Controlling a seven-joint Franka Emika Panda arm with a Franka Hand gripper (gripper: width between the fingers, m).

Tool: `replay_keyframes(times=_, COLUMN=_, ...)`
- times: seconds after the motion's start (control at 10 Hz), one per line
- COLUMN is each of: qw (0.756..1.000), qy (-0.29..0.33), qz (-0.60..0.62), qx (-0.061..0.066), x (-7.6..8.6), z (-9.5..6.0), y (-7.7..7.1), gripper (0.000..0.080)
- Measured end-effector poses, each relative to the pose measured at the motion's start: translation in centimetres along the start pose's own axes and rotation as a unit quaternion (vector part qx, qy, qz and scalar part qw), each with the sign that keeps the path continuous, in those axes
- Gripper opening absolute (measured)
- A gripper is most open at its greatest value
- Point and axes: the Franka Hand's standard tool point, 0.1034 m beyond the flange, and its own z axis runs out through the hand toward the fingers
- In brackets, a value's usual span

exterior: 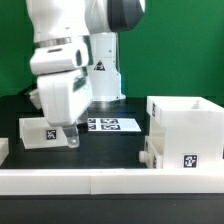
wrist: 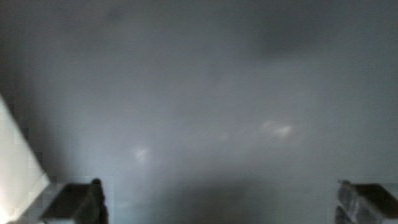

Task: Assemble drawer

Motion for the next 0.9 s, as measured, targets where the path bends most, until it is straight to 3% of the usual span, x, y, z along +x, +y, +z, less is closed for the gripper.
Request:
replay_keyframes(times=0.2, qw=1.000, qy=-0.012, qz=0.019, qx=-0.017, x=-1.0, z=-0.9, y=-2.3, gripper=0.0649)
replay_keyframes(times=0.3, qw=1.000, qy=-0.014, qz=0.023, qx=-0.014, x=-1.5, z=-1.2, y=-3.1, gripper=0.0649)
replay_keyframes(times=0.6, qw=0.999, qy=-0.015, qz=0.038, qx=-0.012, x=-1.9, z=-1.1, y=-3.3, gripper=0.0649)
replay_keyframes(times=0.9, qw=0.988, qy=-0.013, qz=0.151, qx=-0.013, x=-1.9, z=-1.1, y=-3.4, gripper=0.0649)
